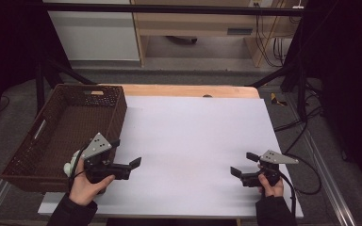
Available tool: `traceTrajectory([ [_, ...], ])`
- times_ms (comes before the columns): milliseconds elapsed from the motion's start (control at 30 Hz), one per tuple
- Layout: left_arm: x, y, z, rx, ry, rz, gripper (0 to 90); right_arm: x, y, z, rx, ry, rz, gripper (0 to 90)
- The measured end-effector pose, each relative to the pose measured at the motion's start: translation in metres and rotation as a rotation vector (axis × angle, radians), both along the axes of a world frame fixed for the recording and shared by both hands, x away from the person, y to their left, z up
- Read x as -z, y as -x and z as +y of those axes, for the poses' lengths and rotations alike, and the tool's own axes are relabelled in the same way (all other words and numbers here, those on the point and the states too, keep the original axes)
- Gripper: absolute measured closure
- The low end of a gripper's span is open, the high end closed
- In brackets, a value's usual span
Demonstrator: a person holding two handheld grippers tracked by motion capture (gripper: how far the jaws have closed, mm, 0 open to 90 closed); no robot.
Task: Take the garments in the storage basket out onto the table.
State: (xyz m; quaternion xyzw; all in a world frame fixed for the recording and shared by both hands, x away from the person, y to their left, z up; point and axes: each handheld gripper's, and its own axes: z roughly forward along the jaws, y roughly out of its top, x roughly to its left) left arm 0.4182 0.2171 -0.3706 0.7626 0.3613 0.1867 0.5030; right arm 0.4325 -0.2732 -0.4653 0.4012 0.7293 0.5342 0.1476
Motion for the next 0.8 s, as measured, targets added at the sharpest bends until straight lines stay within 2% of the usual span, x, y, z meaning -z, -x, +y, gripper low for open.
traceTrajectory([
  [433,-0.012,0.001,0.02,-0.03,0.006,-0.022,0.0,0.0,0.0,0.0,0.0,0.0,0.0,2.3],
  [567,-0.016,0.002,0.027,-0.048,-0.014,-0.034,0.0,0.0,0.0,0.0,0.0,0.0,-0.001,2.3],
  [800,-0.019,0.002,0.04,-0.094,-0.027,-0.04,0.0,0.0,0.0,0.0,0.001,0.001,-0.001,2.4],
])
